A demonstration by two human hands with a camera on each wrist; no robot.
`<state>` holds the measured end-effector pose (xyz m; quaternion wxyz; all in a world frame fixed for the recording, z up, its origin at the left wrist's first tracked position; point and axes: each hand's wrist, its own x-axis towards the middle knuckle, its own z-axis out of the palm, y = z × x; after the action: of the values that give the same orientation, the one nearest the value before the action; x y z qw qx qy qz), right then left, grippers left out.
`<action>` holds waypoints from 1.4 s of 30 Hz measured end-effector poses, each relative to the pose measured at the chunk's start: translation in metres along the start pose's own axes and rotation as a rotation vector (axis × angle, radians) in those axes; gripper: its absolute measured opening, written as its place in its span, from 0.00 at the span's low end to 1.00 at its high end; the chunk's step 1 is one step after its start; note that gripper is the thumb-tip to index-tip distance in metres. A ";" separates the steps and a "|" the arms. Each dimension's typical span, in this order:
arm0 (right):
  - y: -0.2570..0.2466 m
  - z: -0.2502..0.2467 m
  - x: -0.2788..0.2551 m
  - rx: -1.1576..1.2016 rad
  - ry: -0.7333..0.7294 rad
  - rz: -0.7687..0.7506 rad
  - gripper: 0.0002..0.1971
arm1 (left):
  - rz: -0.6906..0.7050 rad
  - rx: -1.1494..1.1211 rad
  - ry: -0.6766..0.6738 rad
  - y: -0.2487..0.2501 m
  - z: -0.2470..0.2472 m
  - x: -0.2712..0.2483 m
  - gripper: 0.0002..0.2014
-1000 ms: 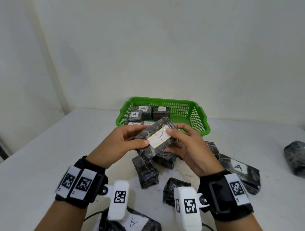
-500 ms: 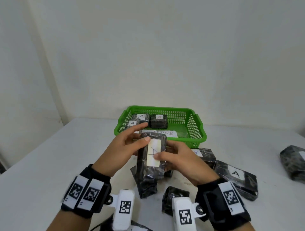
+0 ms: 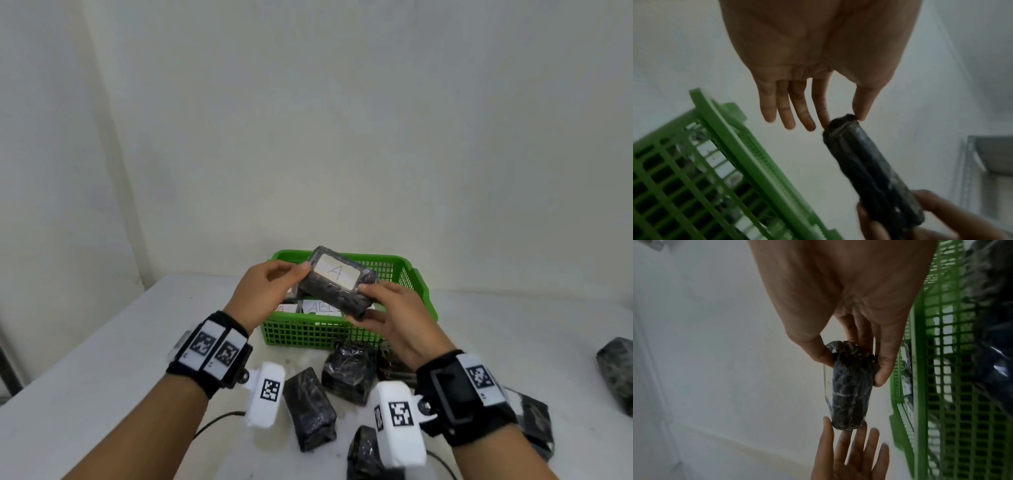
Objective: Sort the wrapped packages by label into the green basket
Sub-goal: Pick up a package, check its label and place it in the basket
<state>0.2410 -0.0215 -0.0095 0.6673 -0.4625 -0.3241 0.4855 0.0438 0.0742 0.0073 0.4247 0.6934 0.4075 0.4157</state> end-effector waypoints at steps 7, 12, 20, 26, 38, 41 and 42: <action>-0.005 -0.004 0.071 -0.384 0.113 0.079 0.02 | -0.195 0.400 0.147 -0.029 -0.008 0.068 0.31; 0.019 -0.009 0.118 -0.651 0.142 0.217 0.12 | -0.383 0.527 -0.011 -0.053 -0.005 0.092 0.10; 0.022 -0.015 0.149 -0.840 0.126 0.272 0.10 | -0.361 0.569 -0.014 -0.077 -0.006 0.108 0.16; 0.027 -0.003 0.149 -0.918 0.096 0.316 0.18 | -0.311 0.541 0.036 -0.083 -0.001 0.105 0.04; 0.038 0.006 0.152 -0.931 0.118 0.293 0.26 | -0.315 0.515 0.042 -0.088 -0.002 0.108 0.04; 0.036 0.005 0.152 -0.929 0.129 0.303 0.25 | -0.313 0.513 0.041 -0.089 -0.002 0.109 0.05; 0.035 0.006 0.151 -0.942 0.128 0.302 0.25 | -0.315 0.513 0.041 -0.089 -0.002 0.110 0.07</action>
<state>0.2717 0.1267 -0.0425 0.3267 -0.7843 -0.3960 0.3482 0.0586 0.2026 -0.0496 0.2866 0.6979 0.6100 0.2422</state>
